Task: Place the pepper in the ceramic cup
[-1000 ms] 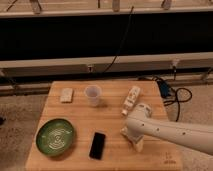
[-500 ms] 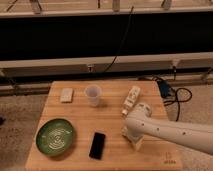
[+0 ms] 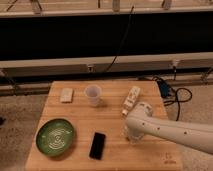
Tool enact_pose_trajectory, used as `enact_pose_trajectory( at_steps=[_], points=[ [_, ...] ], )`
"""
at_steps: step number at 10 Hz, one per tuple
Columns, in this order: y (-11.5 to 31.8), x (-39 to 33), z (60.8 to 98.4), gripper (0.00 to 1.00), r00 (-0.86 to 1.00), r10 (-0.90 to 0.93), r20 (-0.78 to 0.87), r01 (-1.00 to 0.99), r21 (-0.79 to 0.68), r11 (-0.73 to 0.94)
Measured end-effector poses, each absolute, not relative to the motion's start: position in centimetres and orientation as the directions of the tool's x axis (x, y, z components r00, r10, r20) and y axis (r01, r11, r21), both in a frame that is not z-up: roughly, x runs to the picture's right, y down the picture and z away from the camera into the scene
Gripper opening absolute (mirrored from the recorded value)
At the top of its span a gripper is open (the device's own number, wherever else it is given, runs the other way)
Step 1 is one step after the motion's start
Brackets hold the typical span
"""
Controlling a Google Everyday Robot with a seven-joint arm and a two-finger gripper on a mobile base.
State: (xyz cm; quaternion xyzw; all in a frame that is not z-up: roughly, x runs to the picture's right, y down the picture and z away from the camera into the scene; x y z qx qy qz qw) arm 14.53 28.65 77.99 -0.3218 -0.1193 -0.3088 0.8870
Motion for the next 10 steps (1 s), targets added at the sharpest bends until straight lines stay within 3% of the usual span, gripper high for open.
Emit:
enact_pose_trajectory(
  at_steps=[10],
  points=[
    [25.9, 18.6, 79.9, 0.79, 0.843, -0.431, 0.32, 0.535, -0.572, 0.622]
  ],
)
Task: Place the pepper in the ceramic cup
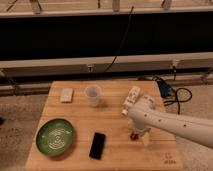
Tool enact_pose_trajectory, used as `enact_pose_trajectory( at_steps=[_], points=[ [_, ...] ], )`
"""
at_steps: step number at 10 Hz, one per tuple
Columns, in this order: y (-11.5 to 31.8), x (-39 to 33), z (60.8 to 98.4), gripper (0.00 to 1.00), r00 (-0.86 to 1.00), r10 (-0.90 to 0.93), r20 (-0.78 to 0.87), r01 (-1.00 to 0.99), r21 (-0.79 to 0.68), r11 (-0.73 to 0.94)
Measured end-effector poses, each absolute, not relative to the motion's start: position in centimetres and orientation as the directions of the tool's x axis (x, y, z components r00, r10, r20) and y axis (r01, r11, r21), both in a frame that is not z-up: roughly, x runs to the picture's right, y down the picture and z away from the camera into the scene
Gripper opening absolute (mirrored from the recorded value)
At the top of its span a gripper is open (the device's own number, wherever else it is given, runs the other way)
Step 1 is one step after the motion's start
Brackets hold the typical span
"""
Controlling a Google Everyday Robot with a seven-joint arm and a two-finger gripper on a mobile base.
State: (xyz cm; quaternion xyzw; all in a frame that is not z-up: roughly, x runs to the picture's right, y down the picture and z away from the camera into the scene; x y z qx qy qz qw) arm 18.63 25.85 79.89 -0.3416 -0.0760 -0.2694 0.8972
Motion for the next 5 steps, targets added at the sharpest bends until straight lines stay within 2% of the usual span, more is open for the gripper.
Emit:
enact_pose_trajectory(
  at_steps=[3, 5],
  points=[
    [25.61, 19.31, 80.13, 0.55, 0.856, -0.415, 0.307, 0.514, -0.582, 0.63],
    [26.07, 19.75, 79.96, 0.3, 0.863, -0.401, 0.306, 0.503, -0.589, 0.633]
  ],
)
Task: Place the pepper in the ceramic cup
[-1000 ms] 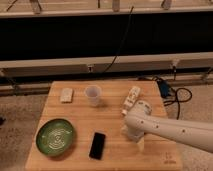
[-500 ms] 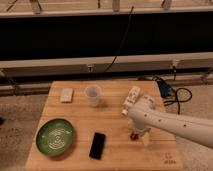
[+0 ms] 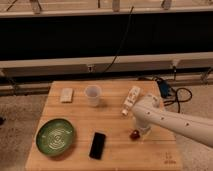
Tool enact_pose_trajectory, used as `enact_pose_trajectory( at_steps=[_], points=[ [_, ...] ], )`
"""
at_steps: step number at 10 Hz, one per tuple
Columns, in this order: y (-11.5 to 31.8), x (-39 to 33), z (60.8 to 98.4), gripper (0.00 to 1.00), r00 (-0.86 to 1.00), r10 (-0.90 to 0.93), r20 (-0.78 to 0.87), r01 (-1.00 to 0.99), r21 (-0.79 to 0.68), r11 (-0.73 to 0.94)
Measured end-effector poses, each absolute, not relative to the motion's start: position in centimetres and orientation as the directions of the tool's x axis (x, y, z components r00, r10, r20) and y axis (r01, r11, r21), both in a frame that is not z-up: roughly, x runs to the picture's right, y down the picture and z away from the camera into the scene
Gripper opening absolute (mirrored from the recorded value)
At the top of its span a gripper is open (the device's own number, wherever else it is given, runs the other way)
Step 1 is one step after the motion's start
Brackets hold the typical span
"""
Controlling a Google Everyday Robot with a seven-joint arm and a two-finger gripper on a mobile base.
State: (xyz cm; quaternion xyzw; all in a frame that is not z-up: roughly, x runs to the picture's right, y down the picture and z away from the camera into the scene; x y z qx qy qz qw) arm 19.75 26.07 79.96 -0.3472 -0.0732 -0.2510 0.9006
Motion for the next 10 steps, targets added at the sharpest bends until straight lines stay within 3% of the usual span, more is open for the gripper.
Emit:
enact_pose_trajectory(
  at_steps=[3, 10],
  points=[
    [26.0, 19.8, 79.6, 0.03, 0.859, -0.399, 0.32, 0.511, -0.57, 0.644],
    [23.4, 19.4, 79.6, 0.0, 0.852, -0.416, 0.318, 0.523, -0.562, 0.641]
  ],
)
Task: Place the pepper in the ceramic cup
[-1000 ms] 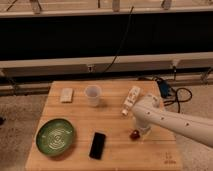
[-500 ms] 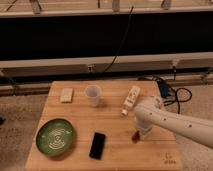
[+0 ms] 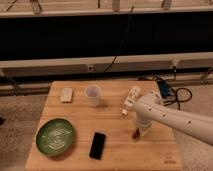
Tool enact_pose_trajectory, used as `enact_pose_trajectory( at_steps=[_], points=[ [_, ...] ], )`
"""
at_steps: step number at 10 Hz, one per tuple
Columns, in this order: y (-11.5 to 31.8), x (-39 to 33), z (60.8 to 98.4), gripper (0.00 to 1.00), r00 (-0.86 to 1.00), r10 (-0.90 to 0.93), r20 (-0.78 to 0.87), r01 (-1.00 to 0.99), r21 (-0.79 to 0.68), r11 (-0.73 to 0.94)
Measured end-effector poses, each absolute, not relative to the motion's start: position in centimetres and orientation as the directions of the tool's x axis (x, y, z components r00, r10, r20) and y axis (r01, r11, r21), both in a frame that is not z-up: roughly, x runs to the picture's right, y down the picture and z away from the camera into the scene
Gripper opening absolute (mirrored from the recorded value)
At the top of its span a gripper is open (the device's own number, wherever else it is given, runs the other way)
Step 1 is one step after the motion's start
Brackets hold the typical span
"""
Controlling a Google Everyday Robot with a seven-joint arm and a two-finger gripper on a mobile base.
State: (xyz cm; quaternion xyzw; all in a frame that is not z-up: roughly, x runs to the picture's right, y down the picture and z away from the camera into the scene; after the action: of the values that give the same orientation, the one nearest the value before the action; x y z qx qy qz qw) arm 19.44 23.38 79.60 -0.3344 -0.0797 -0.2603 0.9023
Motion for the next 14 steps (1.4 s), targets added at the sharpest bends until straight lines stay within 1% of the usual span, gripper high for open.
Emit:
enact_pose_trajectory(
  at_steps=[6, 14],
  points=[
    [21.0, 19.0, 79.2, 0.0, 0.836, -0.444, 0.323, 0.548, -0.552, 0.629],
    [16.3, 16.6, 79.1, 0.0, 0.801, -0.489, 0.345, 0.596, -0.535, 0.599]
  ],
)
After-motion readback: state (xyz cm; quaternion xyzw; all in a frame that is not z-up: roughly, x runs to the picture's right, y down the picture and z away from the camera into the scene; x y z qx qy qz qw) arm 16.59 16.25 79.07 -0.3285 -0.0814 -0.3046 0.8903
